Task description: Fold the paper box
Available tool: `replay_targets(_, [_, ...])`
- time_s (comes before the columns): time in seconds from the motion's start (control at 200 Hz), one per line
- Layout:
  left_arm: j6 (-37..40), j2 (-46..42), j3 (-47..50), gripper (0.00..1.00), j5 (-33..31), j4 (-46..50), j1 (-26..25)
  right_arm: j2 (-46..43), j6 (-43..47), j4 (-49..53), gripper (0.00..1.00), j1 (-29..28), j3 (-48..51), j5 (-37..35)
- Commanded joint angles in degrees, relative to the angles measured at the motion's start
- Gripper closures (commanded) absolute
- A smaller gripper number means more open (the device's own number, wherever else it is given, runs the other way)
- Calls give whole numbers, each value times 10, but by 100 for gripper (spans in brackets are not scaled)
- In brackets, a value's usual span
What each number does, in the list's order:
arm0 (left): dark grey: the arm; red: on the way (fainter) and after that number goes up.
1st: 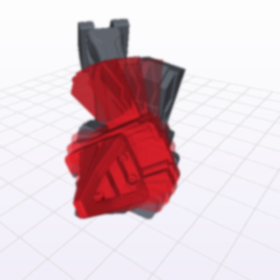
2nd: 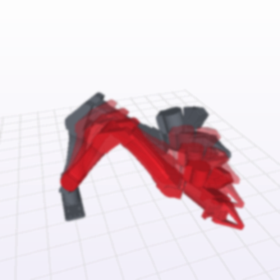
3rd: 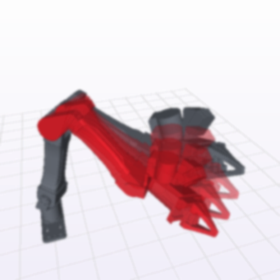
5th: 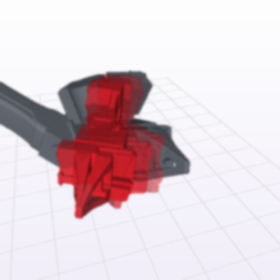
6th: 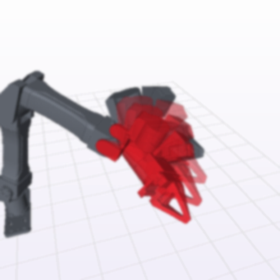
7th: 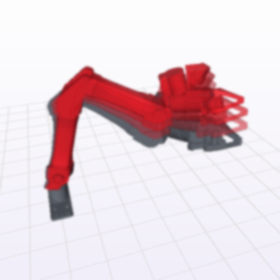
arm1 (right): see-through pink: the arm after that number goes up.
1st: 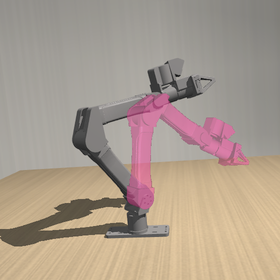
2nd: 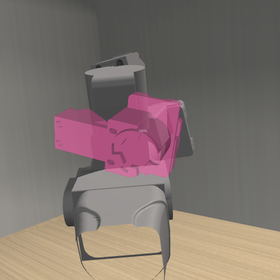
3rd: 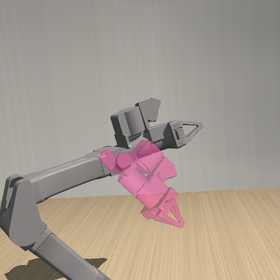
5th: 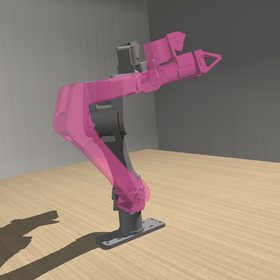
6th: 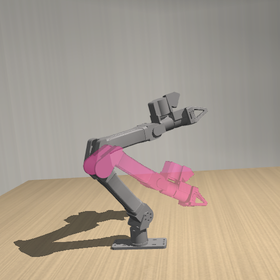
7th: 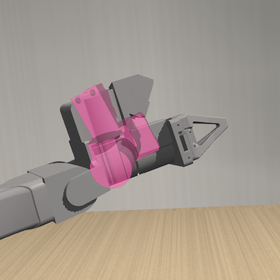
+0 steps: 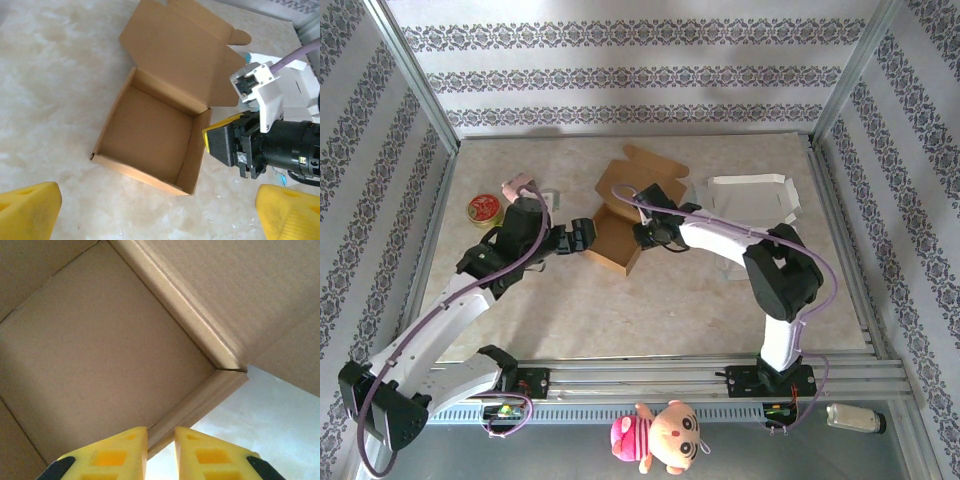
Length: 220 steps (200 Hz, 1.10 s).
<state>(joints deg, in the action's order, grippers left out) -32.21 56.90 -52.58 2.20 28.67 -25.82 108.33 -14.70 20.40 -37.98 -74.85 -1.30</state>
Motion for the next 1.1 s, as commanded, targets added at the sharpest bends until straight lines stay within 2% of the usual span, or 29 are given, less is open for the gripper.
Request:
replay_targets(0.0, [-52,-16,5,0,-25,38,8,16,58,30,77,-1,-28,-48])
replay_targets(0.12, [-63,-11,-2,0,-27,44,8,5,70,53,72,4,-16,-107])
replay_targets(0.18, [-68,-2,-6,0,-32,42,9,-9,77,61,70,13,-6,-112])
replay_targets(0.29, [-71,28,-17,0,-28,22,11,-50,92,47,65,34,17,-46])
replay_targets(0.4, [-54,73,-34,0,-7,-10,23,-95,92,41,59,49,-1,38])
replay_targets(0.495, [-42,133,-70,0,32,-17,55,-125,64,9,57,75,-19,86])
replay_targets(0.615, [-13,219,-131,0,77,-23,103,-131,15,-43,53,145,-36,145])
replay_targets(0.705, [-2,293,-185,0,135,-28,147,-95,-6,-59,45,200,-70,202])
replay_targets(0.824, [9,391,-266,0,210,-24,192,-3,-12,-26,37,245,-174,278])
replay_targets(0.954, [13,480,-337,0,273,-11,212,107,-13,26,31,257,-303,329])
replay_targets(1.094, [-8,539,-354,0,313,-30,215,221,0,118,21,257,-443,357])
